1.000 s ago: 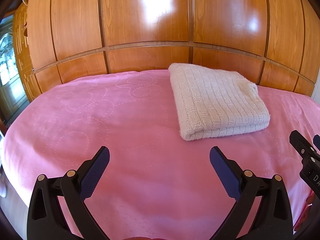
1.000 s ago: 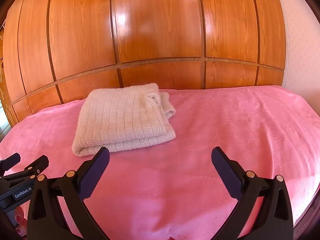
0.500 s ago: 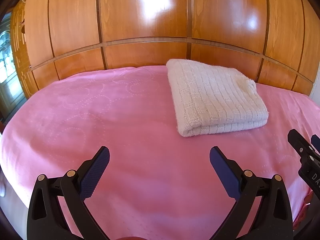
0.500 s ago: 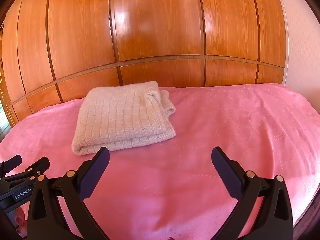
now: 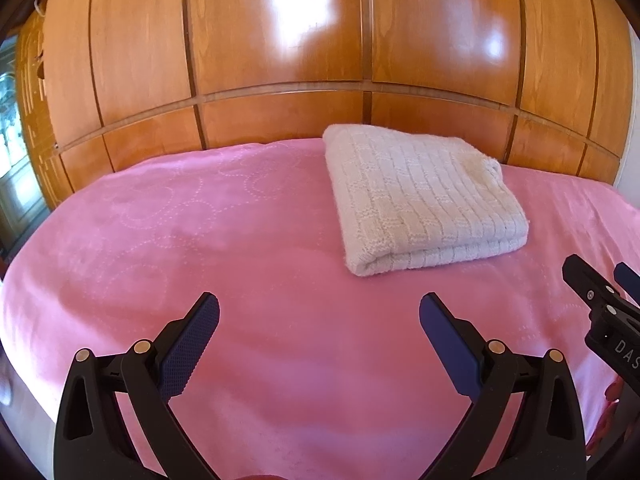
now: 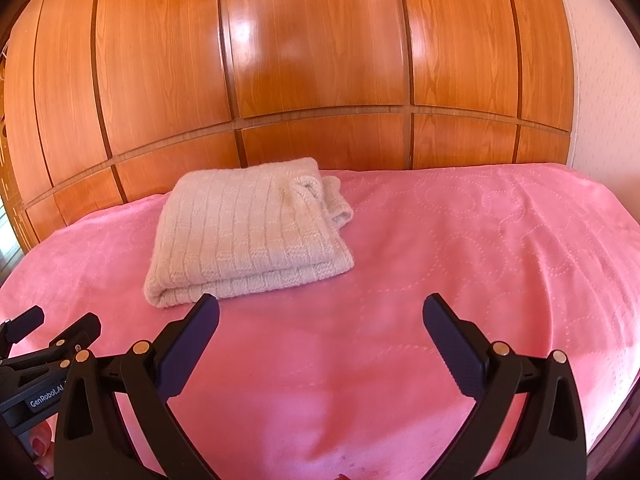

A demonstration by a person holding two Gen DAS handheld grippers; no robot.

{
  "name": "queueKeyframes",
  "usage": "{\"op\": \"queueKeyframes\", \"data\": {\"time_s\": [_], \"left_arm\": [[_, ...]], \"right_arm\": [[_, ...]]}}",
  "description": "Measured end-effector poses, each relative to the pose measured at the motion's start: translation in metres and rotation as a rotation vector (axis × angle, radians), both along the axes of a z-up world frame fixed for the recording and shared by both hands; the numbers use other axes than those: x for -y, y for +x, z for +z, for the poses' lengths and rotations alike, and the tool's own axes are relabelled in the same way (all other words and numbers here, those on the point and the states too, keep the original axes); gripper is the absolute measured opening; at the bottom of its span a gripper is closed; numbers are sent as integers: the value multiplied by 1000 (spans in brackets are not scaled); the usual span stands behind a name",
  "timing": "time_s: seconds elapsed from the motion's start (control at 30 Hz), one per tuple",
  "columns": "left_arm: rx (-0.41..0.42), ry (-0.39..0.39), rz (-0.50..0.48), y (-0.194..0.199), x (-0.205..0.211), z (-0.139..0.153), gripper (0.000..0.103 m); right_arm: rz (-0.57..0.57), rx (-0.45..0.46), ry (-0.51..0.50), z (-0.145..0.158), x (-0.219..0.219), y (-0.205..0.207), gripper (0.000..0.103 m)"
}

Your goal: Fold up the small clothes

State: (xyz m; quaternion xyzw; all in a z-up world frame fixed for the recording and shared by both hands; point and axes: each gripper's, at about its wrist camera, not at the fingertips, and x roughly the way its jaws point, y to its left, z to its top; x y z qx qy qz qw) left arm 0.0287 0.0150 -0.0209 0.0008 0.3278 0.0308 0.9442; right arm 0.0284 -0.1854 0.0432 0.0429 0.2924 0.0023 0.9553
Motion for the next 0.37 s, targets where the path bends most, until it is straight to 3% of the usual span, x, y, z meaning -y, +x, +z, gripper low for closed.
{"op": "queueKeyframes", "data": {"time_s": [0.37], "left_arm": [[-146, -25, -5, 25, -6, -18, 99]], "right_arm": [[-11, -48, 7, -9, 5, 7, 101]]}}
